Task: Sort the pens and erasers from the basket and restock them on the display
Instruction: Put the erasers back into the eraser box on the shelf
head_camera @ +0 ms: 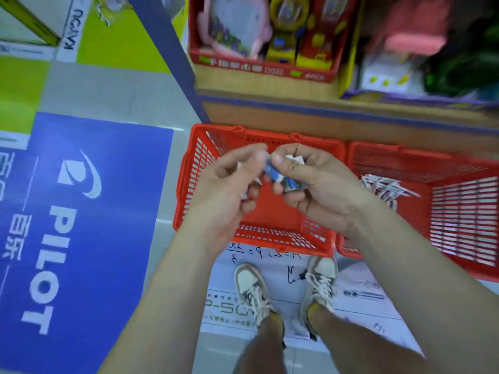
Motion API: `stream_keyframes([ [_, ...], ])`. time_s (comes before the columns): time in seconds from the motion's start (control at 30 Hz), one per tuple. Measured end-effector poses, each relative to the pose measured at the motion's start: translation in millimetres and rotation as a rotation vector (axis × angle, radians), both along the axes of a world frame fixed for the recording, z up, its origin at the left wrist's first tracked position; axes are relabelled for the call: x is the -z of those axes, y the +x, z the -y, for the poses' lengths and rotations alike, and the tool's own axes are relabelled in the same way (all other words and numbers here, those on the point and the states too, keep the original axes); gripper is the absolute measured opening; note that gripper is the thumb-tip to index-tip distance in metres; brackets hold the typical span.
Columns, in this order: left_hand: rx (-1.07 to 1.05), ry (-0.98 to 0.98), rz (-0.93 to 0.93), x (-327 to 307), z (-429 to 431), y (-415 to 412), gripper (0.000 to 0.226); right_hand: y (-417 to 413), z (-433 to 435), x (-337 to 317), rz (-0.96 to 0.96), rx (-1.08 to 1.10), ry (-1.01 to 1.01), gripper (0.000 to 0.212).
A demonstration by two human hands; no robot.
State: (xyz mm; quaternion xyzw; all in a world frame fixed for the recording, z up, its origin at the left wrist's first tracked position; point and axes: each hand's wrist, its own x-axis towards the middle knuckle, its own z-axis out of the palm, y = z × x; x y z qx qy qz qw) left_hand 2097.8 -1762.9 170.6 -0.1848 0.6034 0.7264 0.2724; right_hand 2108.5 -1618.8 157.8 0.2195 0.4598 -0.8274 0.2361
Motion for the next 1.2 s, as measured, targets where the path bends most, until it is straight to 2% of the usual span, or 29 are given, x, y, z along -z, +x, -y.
stream_keyframes([
  [0.07, 0.051, -0.045, -0.065, -39, -6, 5, 0.032, 5, -7, -42, -0.028, 0.002, 0.058, 0.014],
  [0.23, 0.052, 0.007, -0.149, -123, -28, 3, 0.016, 17, -44, -135, -0.063, 0.022, 0.122, 0.014],
  [0.33, 0.143, 0.014, -0.241, -161, -55, 2, 0.018, 23, -69, -173, -0.119, 0.023, 0.188, 0.016],
  [0.43, 0.143, 0.060, -0.303, -190, -93, 7, 0.018, 30, -100, -198, -0.133, 0.073, 0.148, 0.021],
  [0.63, 0.344, -0.145, -0.476, -224, -187, 34, 0.049, 59, -194, -236, -0.165, 0.194, 0.112, 0.029],
  [0.73, 0.402, -0.156, -0.516, -241, -247, 47, 0.053, 79, -250, -254, -0.181, 0.217, 0.190, 0.031],
  [0.87, 0.422, -0.087, -0.514, -263, -326, 57, 0.043, 100, -326, -278, -0.177, 0.336, 0.272, 0.022],
  [0.97, 0.416, -0.104, -0.549, -276, -380, 63, 0.027, 109, -374, -294, -0.171, 0.447, 0.349, 0.033],
  [1.07, 0.373, -0.092, -0.526, -288, -424, 66, 0.011, 115, -407, -304, -0.201, 0.522, 0.361, 0.032],
  [1.2, 0.368, -0.146, -0.511, -296, -462, 54, 0.004, 115, -449, -309, -0.322, 0.448, 0.604, 0.025],
])
